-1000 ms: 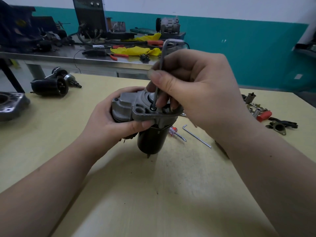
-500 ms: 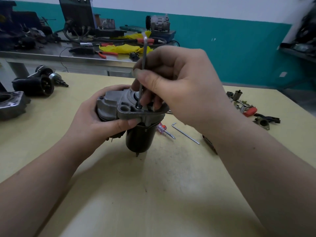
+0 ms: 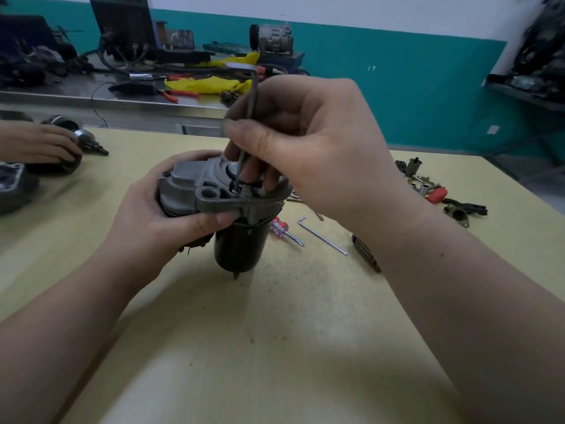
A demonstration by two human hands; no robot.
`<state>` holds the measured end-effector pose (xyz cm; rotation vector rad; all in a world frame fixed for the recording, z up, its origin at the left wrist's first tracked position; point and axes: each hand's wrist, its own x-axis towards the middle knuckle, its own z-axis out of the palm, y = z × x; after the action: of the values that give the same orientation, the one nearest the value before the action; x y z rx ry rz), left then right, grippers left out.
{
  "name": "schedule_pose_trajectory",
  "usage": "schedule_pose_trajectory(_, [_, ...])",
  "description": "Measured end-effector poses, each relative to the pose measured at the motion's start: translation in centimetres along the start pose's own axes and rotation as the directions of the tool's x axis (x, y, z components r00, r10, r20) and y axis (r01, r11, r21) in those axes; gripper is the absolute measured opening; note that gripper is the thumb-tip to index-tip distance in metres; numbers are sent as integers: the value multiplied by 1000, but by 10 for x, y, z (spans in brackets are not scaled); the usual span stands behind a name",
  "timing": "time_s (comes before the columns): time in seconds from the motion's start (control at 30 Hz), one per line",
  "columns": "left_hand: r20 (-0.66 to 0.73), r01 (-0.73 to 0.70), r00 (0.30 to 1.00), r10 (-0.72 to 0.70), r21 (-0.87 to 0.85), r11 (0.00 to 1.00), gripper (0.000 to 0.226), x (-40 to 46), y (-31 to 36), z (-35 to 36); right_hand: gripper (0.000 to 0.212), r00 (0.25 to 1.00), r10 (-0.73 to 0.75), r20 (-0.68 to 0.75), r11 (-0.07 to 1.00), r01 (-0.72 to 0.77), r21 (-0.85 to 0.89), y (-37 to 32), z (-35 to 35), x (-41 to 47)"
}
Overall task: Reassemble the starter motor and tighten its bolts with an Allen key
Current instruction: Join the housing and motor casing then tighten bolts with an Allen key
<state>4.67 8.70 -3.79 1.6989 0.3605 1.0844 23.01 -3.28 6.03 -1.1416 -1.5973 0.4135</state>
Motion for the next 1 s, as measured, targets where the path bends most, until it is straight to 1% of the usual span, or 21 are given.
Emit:
schedule_pose_trajectory(0.13, [2,-4,1000,4,-31,1000,86,-1,0,1,18,996,5,-94,1000,-4,7,3,4,1])
schedule_pose_trajectory(0.23, [-8,-1,1000,1,-9,1000,79,-2,3,3,20,994,15,-108,1000,-13,27,6,5,1])
schedule_pose_trajectory(0.27, [-13,1,1000,-1,-11,1000,78,-2,4,4,28,994,20,-105,999,-16,34,5,6,0])
schedule_pose_trajectory(0.3, [-18,6,1000,-6,-19,1000,78,-3,5,5,42,995,22,-99,999,-18,45,5,6,0])
schedule_pose_trajectory(0.33, [-22,10,1000,-11,-30,999,78,-3,6,5,55,995,14,-95,999,-10,51,5,6,0])
schedule_pose_trajectory(0.37, [-25,15,1000,-16,-40,999,80,-3,6,5,64,995,-10,-95,999,14,38,5,5,-1])
schedule_pose_trajectory(0.4, [-26,21,999,-22,-43,999,82,-3,6,5,64,995,-46,-93,999,47,12,5,4,-1])
schedule_pose_trajectory(0.47, [-26,38,999,-38,-35,999,87,-3,3,4,49,991,-96,-90,995,95,-8,6,4,0])
schedule_pose_trajectory(0.53, [-34,49,998,-51,-37,998,84,-4,1,6,37,985,-122,-123,992,126,24,9,7,-1])
schedule_pose_trajectory(0.63, [-44,51,998,-54,-75,996,79,-6,-1,14,37,967,-160,-197,985,169,30,14,12,-1])
schedule_pose_trajectory(0.67, [-43,47,998,-50,-77,996,77,-6,-1,16,35,965,-169,-202,983,179,31,17,12,-1])
schedule_pose_trajectory(0.73, [-40,36,998,-39,-74,997,75,-6,1,19,30,969,-174,-174,983,182,29,19,10,0])
schedule_pose_trajectory(0.8, [-48,22,999,-25,-66,998,76,-7,3,19,38,980,-143,-139,988,150,44,19,7,1])
schedule_pose_trajectory(0.93, [-75,2,997,-6,-58,998,87,-7,5,18,25,997,-74,17,995,73,72,16,0,0])
schedule_pose_trajectory(1.0, [-58,-16,998,14,-35,999,87,-7,4,17,22,997,-34,63,997,29,74,14,-3,0])
